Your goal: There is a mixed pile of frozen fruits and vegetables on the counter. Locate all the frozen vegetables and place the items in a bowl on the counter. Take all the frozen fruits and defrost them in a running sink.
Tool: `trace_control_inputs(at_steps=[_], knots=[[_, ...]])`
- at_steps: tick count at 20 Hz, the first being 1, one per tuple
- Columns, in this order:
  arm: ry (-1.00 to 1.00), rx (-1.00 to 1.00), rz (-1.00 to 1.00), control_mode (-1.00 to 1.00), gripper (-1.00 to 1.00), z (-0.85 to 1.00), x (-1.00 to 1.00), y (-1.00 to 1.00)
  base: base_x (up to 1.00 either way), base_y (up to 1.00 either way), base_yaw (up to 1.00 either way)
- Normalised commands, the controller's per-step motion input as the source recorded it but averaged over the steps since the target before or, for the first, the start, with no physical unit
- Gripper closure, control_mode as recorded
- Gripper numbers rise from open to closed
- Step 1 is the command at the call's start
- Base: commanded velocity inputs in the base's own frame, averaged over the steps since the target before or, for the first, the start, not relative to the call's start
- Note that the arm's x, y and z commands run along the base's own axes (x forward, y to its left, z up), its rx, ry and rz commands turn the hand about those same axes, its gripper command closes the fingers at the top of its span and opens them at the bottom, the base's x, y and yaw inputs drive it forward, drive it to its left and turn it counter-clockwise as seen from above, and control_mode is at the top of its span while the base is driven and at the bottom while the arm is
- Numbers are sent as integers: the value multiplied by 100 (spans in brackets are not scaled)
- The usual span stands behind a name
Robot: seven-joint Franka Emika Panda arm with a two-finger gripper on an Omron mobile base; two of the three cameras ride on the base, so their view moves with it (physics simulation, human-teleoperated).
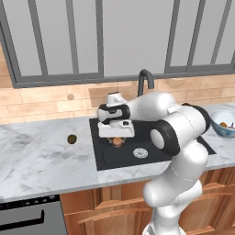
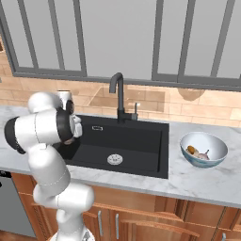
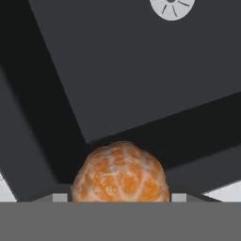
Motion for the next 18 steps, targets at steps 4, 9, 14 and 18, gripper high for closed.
trace_control_inputs(at_steps=[4, 9, 14, 18], knots=[[-1, 0, -6, -100, 100, -16, 15, -41, 0, 0, 0], [-2, 0, -3, -100, 100, -13, 27, -32, 0, 0, 0], [0, 0, 0, -100, 100, -19, 39, -34, 0, 0, 0], [1, 0, 2, -100, 100, -29, 31, -22, 0, 0, 0]])
